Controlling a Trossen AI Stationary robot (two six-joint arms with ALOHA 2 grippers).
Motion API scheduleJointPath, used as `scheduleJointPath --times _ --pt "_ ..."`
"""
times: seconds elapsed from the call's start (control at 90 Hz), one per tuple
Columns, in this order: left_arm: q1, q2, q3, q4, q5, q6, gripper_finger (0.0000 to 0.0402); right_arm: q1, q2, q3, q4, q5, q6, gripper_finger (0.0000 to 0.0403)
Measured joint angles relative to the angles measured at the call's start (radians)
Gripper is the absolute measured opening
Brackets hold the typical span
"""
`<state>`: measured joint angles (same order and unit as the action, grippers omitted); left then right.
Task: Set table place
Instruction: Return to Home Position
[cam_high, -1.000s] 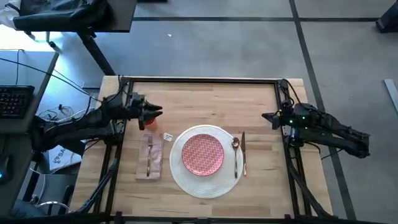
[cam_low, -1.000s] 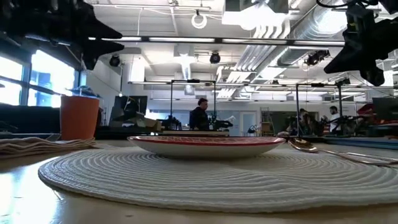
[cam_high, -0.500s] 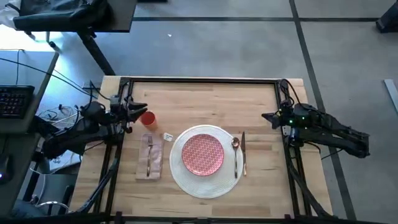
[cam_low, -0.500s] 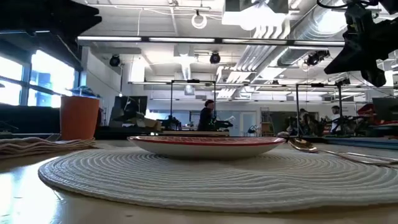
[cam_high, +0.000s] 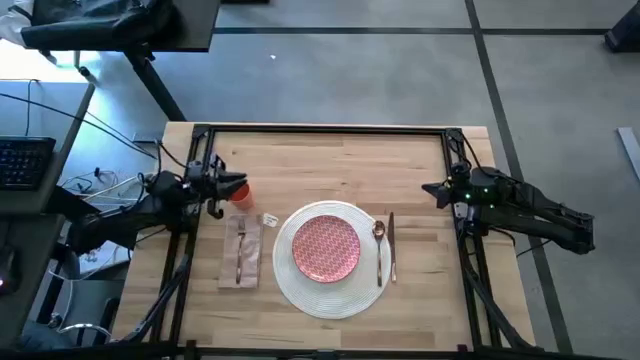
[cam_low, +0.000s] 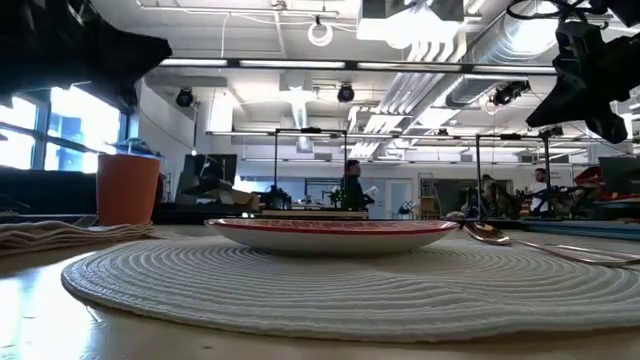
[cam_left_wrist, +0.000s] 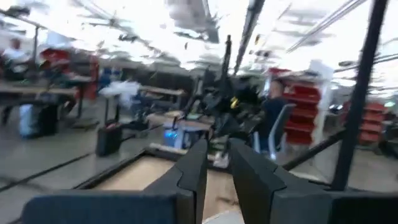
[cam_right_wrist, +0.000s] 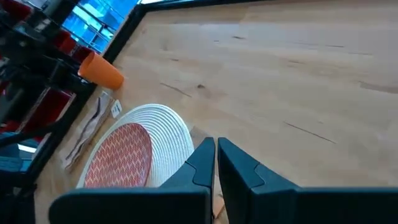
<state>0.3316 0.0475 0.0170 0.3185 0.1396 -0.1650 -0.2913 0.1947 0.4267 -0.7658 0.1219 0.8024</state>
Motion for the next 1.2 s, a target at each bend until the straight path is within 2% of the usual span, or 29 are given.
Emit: scheduleJointPath --times 0.2,0.322,0.433,0.567,0.811,0.967,1.122,1.2 --pt "-0.035 -0.013 -0.005 -0.142 -0.186 0.112 0.0018 0.000 0.000 0.000 0.048 -0.021 -0.103 0.0000" --pt "-0.040 -0.013 -0.005 -0.240 -0.261 0.043 0.0010 0.000 -0.001 0.000 0.128 -0.032 -0.229 0.0000" --pt "-0.040 -0.010 -0.005 -0.294 -0.257 -0.075 0.0010 0.000 -0.002 0.000 0.219 -0.081 -0.296 0.0000" --pt "-0.040 -0.007 -0.005 -0.297 -0.245 -0.111 0.0010 0.000 -0.021 0.000 0.356 -0.167 -0.411 0.0000" --pt "-0.040 -0.007 -0.005 -0.298 -0.244 -0.112 0.0010 -0.001 0.010 0.000 0.600 -0.159 -0.633 0.0000" --pt "-0.040 -0.007 -0.005 -0.298 -0.244 -0.112 0.0010 -0.001 0.042 0.000 0.536 -0.010 -0.641 0.0000" --pt "-0.040 -0.007 -0.004 -0.298 -0.244 -0.113 0.0010 -0.001 0.045 0.000 0.478 0.008 -0.624 0.0000" --pt "-0.040 -0.007 -0.004 -0.298 -0.244 -0.113 0.0010 -0.001 0.042 0.000 0.453 -0.021 -0.634 0.0000"
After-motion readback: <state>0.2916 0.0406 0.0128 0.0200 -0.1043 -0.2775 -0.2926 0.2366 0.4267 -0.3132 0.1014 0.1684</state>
